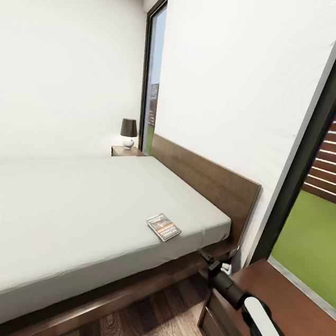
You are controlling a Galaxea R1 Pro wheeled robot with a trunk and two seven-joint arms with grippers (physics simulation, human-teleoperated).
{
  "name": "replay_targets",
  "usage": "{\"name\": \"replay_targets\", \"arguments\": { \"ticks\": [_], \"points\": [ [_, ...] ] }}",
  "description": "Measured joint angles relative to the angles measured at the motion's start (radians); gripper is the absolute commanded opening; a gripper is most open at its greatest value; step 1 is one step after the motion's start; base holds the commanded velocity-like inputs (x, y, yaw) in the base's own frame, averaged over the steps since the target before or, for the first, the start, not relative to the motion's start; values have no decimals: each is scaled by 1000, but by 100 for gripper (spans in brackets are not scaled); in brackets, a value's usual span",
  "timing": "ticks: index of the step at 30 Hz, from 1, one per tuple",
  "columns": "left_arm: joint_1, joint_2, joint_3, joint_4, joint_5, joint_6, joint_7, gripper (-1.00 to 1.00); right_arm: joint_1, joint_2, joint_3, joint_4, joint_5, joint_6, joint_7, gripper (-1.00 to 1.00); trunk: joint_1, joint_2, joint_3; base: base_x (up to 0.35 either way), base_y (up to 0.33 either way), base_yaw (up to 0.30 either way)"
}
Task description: In the bedroom, move the book from the bed onto either nightstand, and place the two sandals side by side next to the bed.
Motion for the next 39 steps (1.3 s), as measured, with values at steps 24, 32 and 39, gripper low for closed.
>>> {"name": "replay_targets", "arguments": {
  "ticks": [24,32,39],
  "points": [
    [0,4,0,0,0,1,-38,100,-58,3,-5,7,-147,25,-230,100,0,0,0,0,0,0],
    [0,3,0,0,0,0,-41,100,-59,2,-16,7,-154,26,-232,100,0,0,0,0,0,0],
    [0,3,-1,-1,-1,1,-45,100,-59,1,-22,9,-156,21,-232,100,0,0,0,0,0,13]
  ]
}}
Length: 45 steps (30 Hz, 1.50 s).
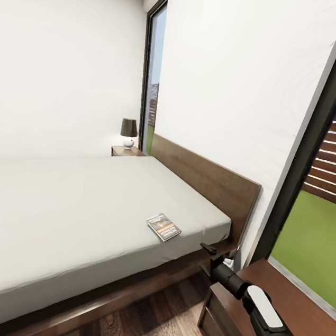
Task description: In the bedroom, move the book from the bed onto either nightstand, and place the two sandals side by side next to the bed.
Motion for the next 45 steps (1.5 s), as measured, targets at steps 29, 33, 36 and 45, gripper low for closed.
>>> {"name": "replay_targets", "arguments": {
  "ticks": [29,33,36,45],
  "points": [
    [0,7,-53,-1,-58,19,-20,100,0,-5,-1,1,-4,-2,-1,100,0,0,0,0,0,169],
    [0,11,-53,0,-58,20,-41,100,0,-7,-1,1,-4,-2,0,100,0,0,0,0,0,84],
    [0,16,-52,0,-58,21,-47,100,0,-8,-1,2,-4,-2,0,100,0,0,0,0,0,35],
    [0,22,-52,1,-55,25,-49,100,0,-10,-31,19,-3,-17,1,100,0,0,0,0,0,11]
  ]
}}
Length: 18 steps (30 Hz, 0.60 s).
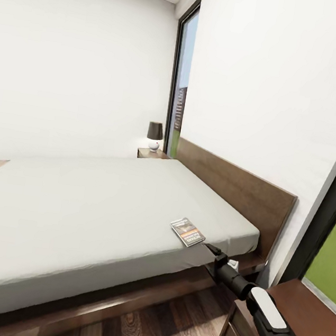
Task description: In the bedroom, move the book from the bed onto either nightstand, and place the two sandals side by side next to the bed.
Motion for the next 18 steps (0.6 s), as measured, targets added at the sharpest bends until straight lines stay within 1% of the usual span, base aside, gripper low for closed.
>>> {"name": "replay_targets", "arguments": {
  "ticks": [5,8,10,11,18],
  "points": [
    [0,1,1,1,2,1,-1,100,0,1,-65,54,4,-33,-4,100,0,0,0,0,0,2],
    [0,2,1,1,2,2,-1,100,0,-1,-92,86,6,-47,-5,100,0,0,0,0,0,0],
    [0,2,1,1,3,2,-1,100,0,-4,-104,99,5,-51,-4,100,0,0,0,0,0,0],
    [0,4,1,1,3,2,-1,100,0,-9,-112,107,5,-53,-2,100,0,0,0,0,0,0],
    [0,16,1,1,3,3,-3,100,0,-30,-122,118,6,-52,2,100,0,0,0,0,0,0]
  ]
}}
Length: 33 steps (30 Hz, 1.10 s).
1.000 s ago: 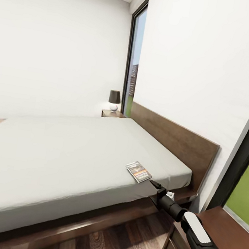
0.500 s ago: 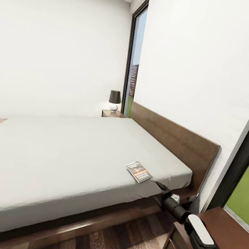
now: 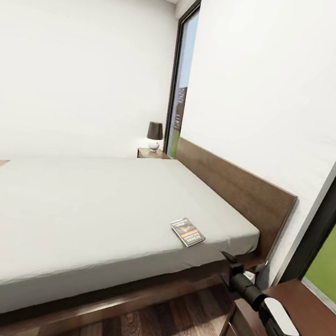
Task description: In the bedroom, move the book from the bed onto either nightstand, and place the two sandals side by side next to the bed.
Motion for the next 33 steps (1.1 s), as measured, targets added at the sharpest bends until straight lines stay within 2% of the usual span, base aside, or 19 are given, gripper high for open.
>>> {"name": "replay_targets", "arguments": {
  "ticks": [14,16,21,26,33],
  "points": [
    [0,32,2,0,2,9,-9,100,0,-7,4,1,4,2,3,100,0,0,0,0,0,0],
    [0,39,2,0,1,13,-65,100,0,-8,7,1,4,2,3,100,0,0,0,0,0,0],
    [0,40,1,0,0,13,-128,100,0,-8,9,0,4,2,3,100,0,0,0,0,0,0],
    [0,39,1,0,-1,14,-155,100,0,-7,11,-1,5,3,2,100,0,0,0,0,0,0],
    [0,39,1,0,-1,14,-163,100,0,-6,12,0,6,3,1,100,0,0,0,0,0,0]
  ]
}}
